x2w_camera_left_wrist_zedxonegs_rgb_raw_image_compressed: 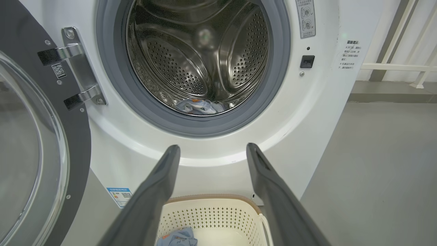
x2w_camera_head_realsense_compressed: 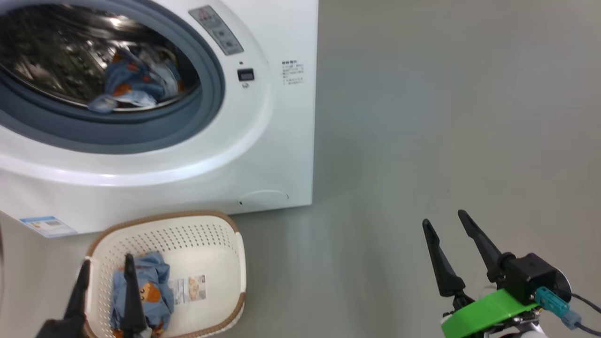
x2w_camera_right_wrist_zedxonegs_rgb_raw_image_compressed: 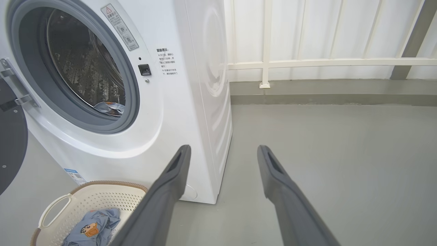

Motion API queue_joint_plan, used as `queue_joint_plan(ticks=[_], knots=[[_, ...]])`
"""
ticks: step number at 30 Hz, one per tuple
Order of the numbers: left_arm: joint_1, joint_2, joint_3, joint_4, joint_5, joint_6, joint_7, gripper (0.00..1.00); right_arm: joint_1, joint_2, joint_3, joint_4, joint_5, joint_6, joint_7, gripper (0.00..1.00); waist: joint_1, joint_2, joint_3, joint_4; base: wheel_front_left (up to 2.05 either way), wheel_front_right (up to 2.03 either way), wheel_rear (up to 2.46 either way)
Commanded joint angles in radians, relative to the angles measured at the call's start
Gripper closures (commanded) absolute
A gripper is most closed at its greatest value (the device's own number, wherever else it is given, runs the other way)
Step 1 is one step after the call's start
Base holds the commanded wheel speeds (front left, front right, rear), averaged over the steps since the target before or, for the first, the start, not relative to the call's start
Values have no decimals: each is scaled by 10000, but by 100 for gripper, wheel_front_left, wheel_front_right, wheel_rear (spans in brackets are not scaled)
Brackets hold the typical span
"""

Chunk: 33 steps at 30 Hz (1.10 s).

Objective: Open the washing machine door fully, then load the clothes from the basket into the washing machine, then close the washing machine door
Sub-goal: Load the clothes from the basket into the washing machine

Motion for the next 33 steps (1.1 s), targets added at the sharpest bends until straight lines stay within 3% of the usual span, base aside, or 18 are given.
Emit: queue_joint_plan(ticks=[1, 16, 33], knots=[[-18, 117, 261, -137, 11, 55, 59, 0, 122, -3, 237, -389, -81, 88, 93, 0, 0, -1, -444, 151, 0, 0, 0], [439, 96, 55, -274, -70, 156, 248, 0, 788, -3, 139, -870, -1, 88, 469, 0, 0, -1, -1222, 189, 0, 0, 0], [469, 62, -38, -319, -179, 225, 235, 0, 920, -3, 130, -986, 1, 88, 562, 0, 0, -1, -1279, 238, 0, 0, 0]])
